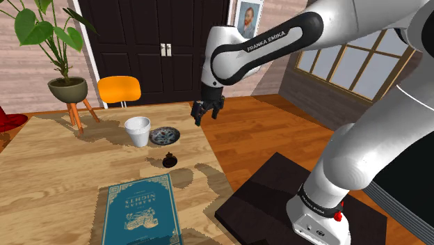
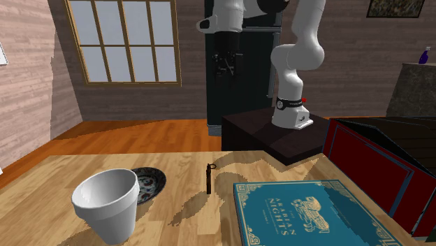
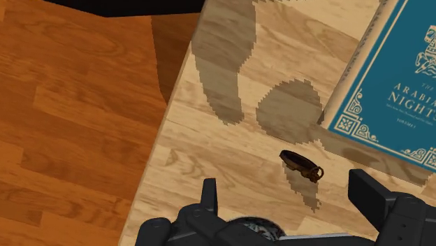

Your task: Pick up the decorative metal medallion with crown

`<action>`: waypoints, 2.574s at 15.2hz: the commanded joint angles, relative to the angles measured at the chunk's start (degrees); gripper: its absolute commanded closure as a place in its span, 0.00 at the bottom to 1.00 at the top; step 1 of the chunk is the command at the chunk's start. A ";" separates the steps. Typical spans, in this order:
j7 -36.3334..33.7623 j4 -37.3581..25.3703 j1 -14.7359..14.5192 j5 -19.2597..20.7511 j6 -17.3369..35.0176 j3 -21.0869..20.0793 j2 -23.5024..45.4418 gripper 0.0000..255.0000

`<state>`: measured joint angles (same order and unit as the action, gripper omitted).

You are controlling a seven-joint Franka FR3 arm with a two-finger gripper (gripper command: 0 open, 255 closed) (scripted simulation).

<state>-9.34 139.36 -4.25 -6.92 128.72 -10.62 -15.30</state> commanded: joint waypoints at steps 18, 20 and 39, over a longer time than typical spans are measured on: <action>-7.11 -16.92 -4.86 6.37 20.53 -2.70 36.61 0.00; -7.24 -16.91 -5.04 6.69 21.78 -2.48 37.86 0.00; -7.22 -16.91 -4.99 6.63 21.51 -2.53 37.59 1.00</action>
<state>-16.65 122.41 -9.38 -0.12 150.87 -13.03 22.97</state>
